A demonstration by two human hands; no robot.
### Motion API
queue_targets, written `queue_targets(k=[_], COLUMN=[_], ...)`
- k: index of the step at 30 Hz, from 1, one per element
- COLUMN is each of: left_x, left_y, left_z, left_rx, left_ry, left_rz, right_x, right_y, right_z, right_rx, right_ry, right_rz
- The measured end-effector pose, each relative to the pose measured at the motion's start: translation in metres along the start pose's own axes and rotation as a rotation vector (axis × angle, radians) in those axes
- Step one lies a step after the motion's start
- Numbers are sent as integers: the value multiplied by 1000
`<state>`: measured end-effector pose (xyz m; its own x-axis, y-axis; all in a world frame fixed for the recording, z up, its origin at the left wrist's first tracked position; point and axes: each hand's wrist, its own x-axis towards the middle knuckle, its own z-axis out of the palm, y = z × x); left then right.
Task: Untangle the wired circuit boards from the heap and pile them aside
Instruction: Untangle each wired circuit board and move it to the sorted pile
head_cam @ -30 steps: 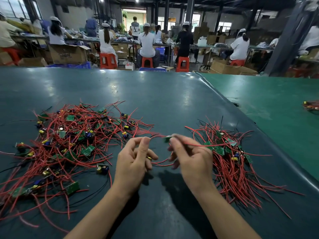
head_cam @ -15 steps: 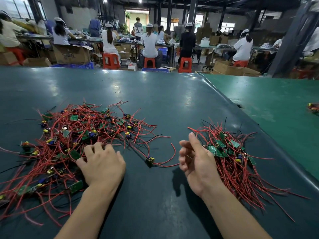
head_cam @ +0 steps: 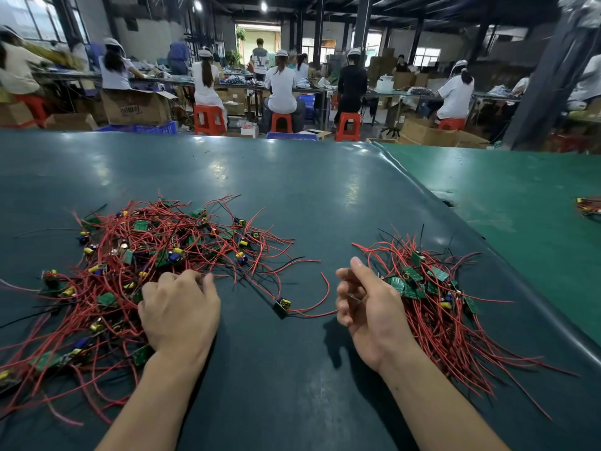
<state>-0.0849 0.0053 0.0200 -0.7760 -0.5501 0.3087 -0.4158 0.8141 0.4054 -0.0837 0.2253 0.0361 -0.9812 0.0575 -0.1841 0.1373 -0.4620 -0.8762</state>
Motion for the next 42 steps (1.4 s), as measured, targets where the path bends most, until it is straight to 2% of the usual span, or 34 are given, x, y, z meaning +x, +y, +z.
queue_targets(k=[4, 7, 9, 11, 12, 14, 16, 18, 21, 25, 29, 32, 36, 42], left_x=[-6, -9, -13, -20, -26, -38, -45, -47, -49, -46, -41, -42, -45, -39], left_y=[2, 6, 10, 17, 21, 30, 35, 38, 44, 46, 47, 51, 55, 51], left_z=[-1, -3, -3, -1, 2, 7, 10, 11, 10, 8, 8, 9, 10, 1], left_rx=[3, -149, -286, -414, -479, -618, -746, -862, -1110, -1506, -1773, -1837, -1811, -1846], left_ry=[50, 252, 424, 521, 510, 372, 230, 166, 70, -238, -632, -711, -817, -870], left_rz=[40, 146, 298, 556, 711, 983, 1088, 1026, 754, 369, 111, -14, -79, -223], right_x=[0, 0, -1, -3, -5, -8, -8, -8, -6, -4, -6, -5, -5, -5], right_y=[0, 0, 2, 5, 7, 9, 9, 8, 8, 9, 11, 11, 12, 9], right_z=[1, 1, 2, 5, 6, 10, 9, 6, 5, 6, 7, 6, 5, 1], right_rx=[-7, -56, -135, -216, -240, -228, -171, -148, -148, -211, -243, -190, -127, -333], right_ry=[-19, -34, -83, -184, -249, -359, -400, -391, -362, -284, -309, -275, -295, -335], right_rz=[2, -12, -15, 4, 16, 21, -30, -91, -85, -8, -28, -77, -138, -277])
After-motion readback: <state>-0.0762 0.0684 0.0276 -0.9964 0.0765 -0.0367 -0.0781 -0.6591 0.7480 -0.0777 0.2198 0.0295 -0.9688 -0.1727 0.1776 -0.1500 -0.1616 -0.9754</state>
